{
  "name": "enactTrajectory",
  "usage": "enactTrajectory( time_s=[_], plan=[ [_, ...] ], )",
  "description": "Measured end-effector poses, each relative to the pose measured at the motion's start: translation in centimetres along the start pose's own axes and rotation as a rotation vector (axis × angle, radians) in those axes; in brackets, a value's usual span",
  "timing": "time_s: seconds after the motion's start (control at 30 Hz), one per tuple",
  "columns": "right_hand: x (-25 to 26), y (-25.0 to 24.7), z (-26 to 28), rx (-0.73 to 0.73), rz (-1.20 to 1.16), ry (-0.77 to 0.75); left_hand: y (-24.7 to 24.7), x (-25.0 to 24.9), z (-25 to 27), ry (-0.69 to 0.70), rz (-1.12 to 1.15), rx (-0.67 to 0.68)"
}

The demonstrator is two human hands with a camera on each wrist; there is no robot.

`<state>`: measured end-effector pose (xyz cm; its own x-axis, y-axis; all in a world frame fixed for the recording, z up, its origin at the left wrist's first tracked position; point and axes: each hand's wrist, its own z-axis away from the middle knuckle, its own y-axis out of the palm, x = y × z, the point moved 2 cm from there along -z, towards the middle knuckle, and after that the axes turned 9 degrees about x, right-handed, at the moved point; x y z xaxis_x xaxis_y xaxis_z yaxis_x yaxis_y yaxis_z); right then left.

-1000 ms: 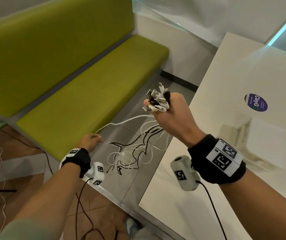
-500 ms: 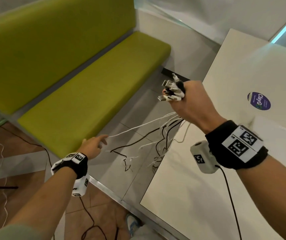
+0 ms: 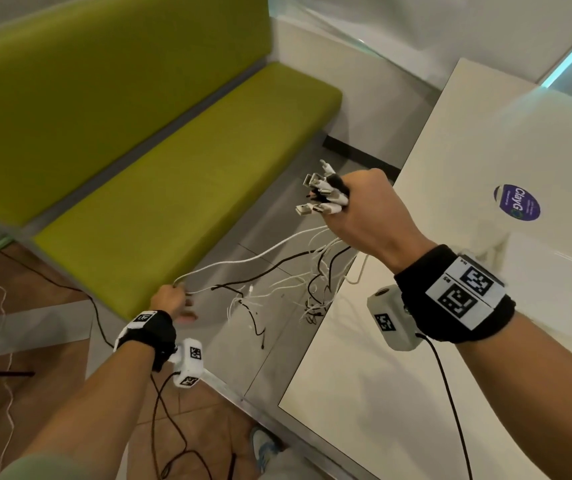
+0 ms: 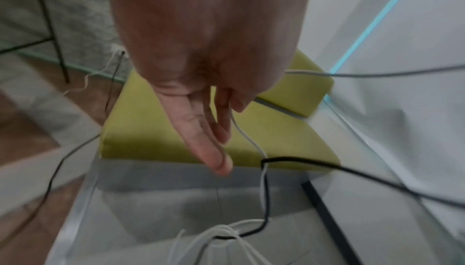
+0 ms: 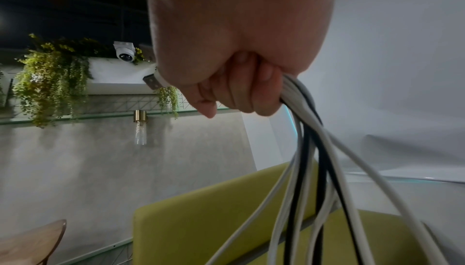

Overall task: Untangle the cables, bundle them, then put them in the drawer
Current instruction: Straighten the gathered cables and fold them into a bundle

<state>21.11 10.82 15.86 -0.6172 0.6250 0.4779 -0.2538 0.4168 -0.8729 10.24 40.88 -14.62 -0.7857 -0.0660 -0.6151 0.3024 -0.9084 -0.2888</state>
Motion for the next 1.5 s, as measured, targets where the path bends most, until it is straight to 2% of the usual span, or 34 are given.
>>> enactTrajectory(
  time_s=[0.03,0.1,0.2,0.27,0.37,0.43,0.5,0.57,0.67,0.83,0.93,1.07,1.17,1.33,1.5],
  plan=[
    [0.1,0.3,-0.1,0.017,0.006,0.002,0.6,-0.3,0.2,0.014,0.158,0.034],
    [0.4,1.1,-0.2,0.04,0.012,0.008,1.7,-1.5,0.9,0.116,0.301,0.083],
    [0.8,2.0,-0.6,0.058,0.006,0.02,2.7,-3.6,1.5,0.308,0.253,0.15],
    [0.8,2.3,-0.7,0.08,0.023,0.042,2.8,-4.7,1.7,0.367,0.269,0.161],
    [-0.1,1.8,-0.5,0.104,0.091,0.113,1.1,-5.1,1.2,0.31,0.579,0.081],
    [-1.2,1.2,-0.3,0.098,0.112,0.172,-0.9,-4.6,0.6,0.27,0.763,-0.022],
    [-1.9,1.0,-0.3,0.115,0.126,0.197,-1.9,-4.4,0.6,0.257,0.751,-0.058],
    [-1.8,1.5,-0.4,0.149,0.156,0.198,-1.6,-4.5,0.8,0.236,0.717,-0.007],
    [-1.3,2.2,-0.7,0.166,0.164,0.187,-0.6,-4.4,1.5,0.119,0.655,0.134],
    [-2.0,1.4,-0.6,0.137,0.155,0.217,-0.6,-3.7,3.5,0.018,0.474,0.306],
    [-2.1,1.0,-0.5,0.116,0.149,0.218,-0.4,-3.0,4.1,-0.011,0.325,0.329],
    [-1.6,1.2,-0.5,0.13,0.137,0.204,0.1,-1.8,3.3,0.018,0.171,0.318],
    [-1.3,1.3,-0.5,0.13,0.147,0.191,0.1,-0.2,2.6,-0.024,0.243,0.305],
    [-1.0,1.0,-0.5,0.108,0.142,0.18,0.7,0.6,3.0,-0.12,0.566,0.451],
    [-0.9,0.8,-0.5,0.097,0.106,0.167,1.8,-1.7,4.5,-0.001,0.805,0.54]
  ],
)
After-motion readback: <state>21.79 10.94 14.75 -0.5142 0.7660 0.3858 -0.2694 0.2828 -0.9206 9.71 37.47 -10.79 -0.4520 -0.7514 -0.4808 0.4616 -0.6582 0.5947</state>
